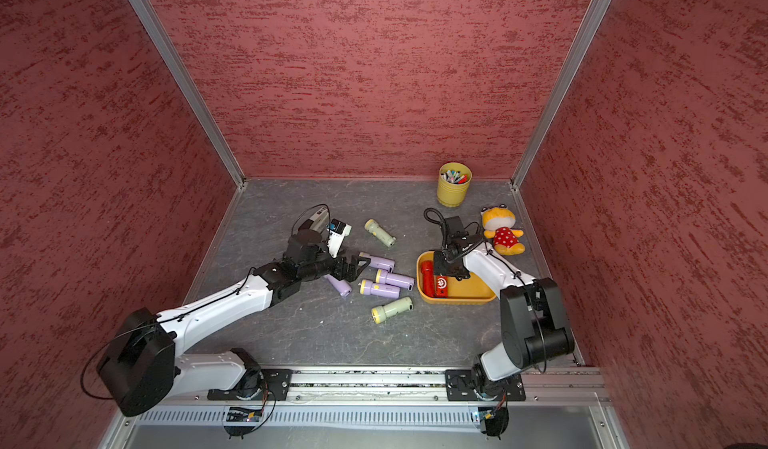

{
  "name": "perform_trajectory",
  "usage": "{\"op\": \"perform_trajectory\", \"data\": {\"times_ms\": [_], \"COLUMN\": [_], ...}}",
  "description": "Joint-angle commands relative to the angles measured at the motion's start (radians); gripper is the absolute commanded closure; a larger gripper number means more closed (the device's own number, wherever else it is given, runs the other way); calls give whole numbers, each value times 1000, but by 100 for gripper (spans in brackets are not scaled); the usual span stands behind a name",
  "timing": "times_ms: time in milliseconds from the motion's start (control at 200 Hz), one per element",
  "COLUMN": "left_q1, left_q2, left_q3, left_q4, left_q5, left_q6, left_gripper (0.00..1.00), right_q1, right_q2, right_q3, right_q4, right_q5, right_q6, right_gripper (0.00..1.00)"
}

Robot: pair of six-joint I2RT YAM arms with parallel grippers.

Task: Put the flashlights into the storage boxes
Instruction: Place the flashlight at the storage box, then pick up the flashlight from the center of the board.

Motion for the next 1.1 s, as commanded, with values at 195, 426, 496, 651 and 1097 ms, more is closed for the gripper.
{"op": "perform_trajectory", "data": {"times_ms": [195,426,496,651,1097], "left_q1": [57,156,206,300,377], "left_q2": [-70,-199,-245,-334,-345], "left_q3": [-48,-124,-161,-217,-226], "left_q4": [5,-82,-93,-124,-141], "left_q5": [21,16,24,41,57], "left_q6": [-78,-137,-152,-166,-135], "left_gripper": [0,0,0,0,0], "right_q1": [71,179,210,271,314], "right_q2": [-8,187,269,456,800], "right_q3": [187,422,511,722,1153], "right_q4": [-70,-97,-109,-168,-276], "right_q5": [66,88,93,115,57], "right_q6": [-55,-144,-172,-242,-324], "right_gripper": [47,47,47,45,40]}}
